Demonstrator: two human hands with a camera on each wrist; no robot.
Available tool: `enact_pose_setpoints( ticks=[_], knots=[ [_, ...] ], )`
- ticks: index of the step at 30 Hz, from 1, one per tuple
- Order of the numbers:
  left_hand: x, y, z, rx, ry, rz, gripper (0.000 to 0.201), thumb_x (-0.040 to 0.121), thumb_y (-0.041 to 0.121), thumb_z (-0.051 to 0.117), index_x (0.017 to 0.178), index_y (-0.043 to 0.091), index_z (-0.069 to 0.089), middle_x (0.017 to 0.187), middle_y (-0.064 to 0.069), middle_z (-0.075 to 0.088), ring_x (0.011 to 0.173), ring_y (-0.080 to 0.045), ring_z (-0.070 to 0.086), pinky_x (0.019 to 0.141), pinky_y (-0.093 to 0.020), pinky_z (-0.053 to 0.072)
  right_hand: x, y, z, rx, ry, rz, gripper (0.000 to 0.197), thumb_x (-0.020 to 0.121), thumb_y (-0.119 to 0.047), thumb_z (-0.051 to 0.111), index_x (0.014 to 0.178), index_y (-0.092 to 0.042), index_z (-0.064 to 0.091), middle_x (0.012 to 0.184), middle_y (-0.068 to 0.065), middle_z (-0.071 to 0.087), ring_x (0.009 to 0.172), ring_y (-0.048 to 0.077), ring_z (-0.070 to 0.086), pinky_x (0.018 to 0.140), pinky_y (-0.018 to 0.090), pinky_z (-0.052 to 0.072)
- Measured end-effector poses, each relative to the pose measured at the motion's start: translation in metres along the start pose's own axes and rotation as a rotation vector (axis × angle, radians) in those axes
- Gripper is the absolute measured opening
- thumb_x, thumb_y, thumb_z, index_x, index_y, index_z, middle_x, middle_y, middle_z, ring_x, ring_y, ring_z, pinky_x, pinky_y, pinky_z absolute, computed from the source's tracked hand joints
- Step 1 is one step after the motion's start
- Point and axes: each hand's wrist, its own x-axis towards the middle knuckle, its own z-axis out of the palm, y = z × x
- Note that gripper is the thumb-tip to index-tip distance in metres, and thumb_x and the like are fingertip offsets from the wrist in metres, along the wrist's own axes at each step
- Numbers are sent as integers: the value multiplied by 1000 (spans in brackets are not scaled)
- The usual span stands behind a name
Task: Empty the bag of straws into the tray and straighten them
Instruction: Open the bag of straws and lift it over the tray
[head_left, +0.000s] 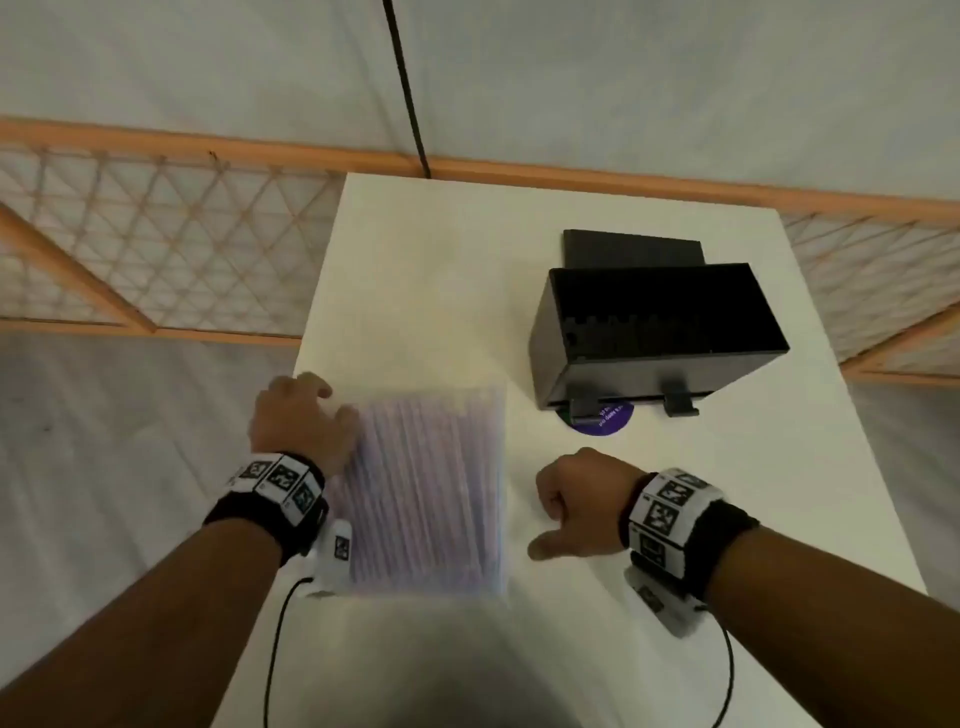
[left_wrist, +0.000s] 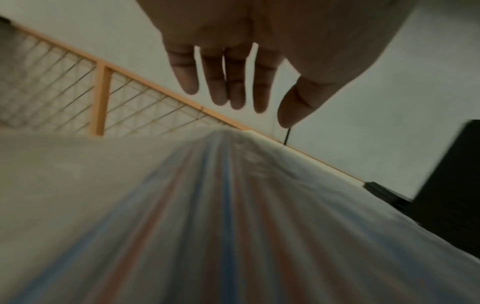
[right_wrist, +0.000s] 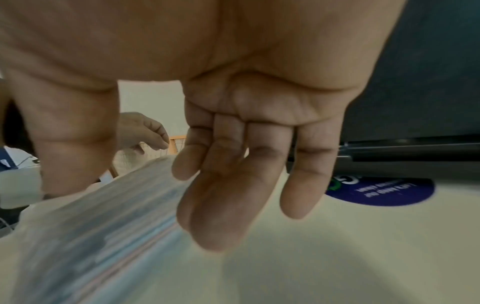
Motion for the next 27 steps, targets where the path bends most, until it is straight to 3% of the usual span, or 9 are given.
enact_pose_setpoints(
  ticks=[3, 5, 10, 12, 14, 17, 19, 22, 27],
  knots=[
    [31, -13, 4, -149, -70, -293, 66, 88, 51, 65, 133, 6, 48, 139, -21, 50, 128, -44, 48, 103, -52, 43, 21, -22, -6, 11, 23, 23, 53, 65, -73, 73, 74, -25, 53, 74, -10, 58, 69, 11, 56, 66, 31, 53],
    [46, -12, 5, -297, -163, -388, 72, 86, 56, 63, 132, 2, 50, 135, -22, 58, 123, -42, 56, 101, -48, 47, 31, -32, -16, 27, 42, 28, 53, 65, -73, 73, 72, -25, 52, 73, -10, 58, 68, 11, 56, 66, 32, 54],
    [53, -3, 10, -472, -178, -368, 43, 93, 38, 60, 92, -4, 69, 92, -18, 67, 93, -39, 66, 85, -41, 54, 64, -53, -42, -5, 104, -19, 42, 77, -63, 70, 77, -25, 52, 77, -7, 60, 74, 17, 59, 72, 33, 56],
    [48, 4, 9, -560, -152, -339, 38, 96, 31, 57, 84, -3, 71, 85, -17, 66, 90, -37, 66, 80, -39, 51, 82, -63, -47, 93, 215, -52, 36, 82, -58, 68, 88, -25, 55, 85, -5, 64, 82, 20, 62, 75, 33, 54],
    [41, 9, 4, -623, -133, -307, 38, 98, 30, 52, 72, 8, 69, 78, -11, 66, 81, -32, 64, 74, -35, 48, 101, -78, -52, 192, 341, -113, 41, 88, -54, 63, 111, -21, 56, 105, -1, 64, 99, 21, 60, 87, 34, 50],
    [28, 18, -4, -710, -108, -254, 46, 104, 30, 46, 65, 11, 60, 62, -2, 57, 55, -14, 52, 56, -24, 43, 130, -108, -58, 204, 332, -172, 57, 97, -49, 49, 141, -14, 41, 138, 9, 53, 126, 29, 49, 106, 42, 41],
    [21, 21, -7, -761, -87, -223, 47, 105, 28, 45, 63, 8, 53, 59, -2, 50, 47, -8, 43, 44, -16, 35, 146, -126, -59, 187, 272, -190, 43, 101, -46, 40, 130, -15, 46, 125, 13, 61, 113, 35, 57, 97, 46, 47],
    [20, 17, -8, -833, -56, -267, 42, 103, 25, 46, 66, 6, 54, 59, -4, 46, 47, -9, 39, 48, -21, 35, 159, -140, -60, 177, 207, -198, 28, 104, -38, 37, 91, -15, 46, 89, 8, 58, 83, 30, 57, 74, 36, 45],
    [27, 9, -10, -803, -35, -362, 41, 101, 18, 44, 64, 7, 57, 58, -3, 54, 35, -2, 46, 36, -13, 35, 163, -121, -58, 170, 184, -246, 34, 105, -31, 40, 72, -22, 42, 71, -5, 46, 78, 21, 48, 70, 28, 30]
  ],
)
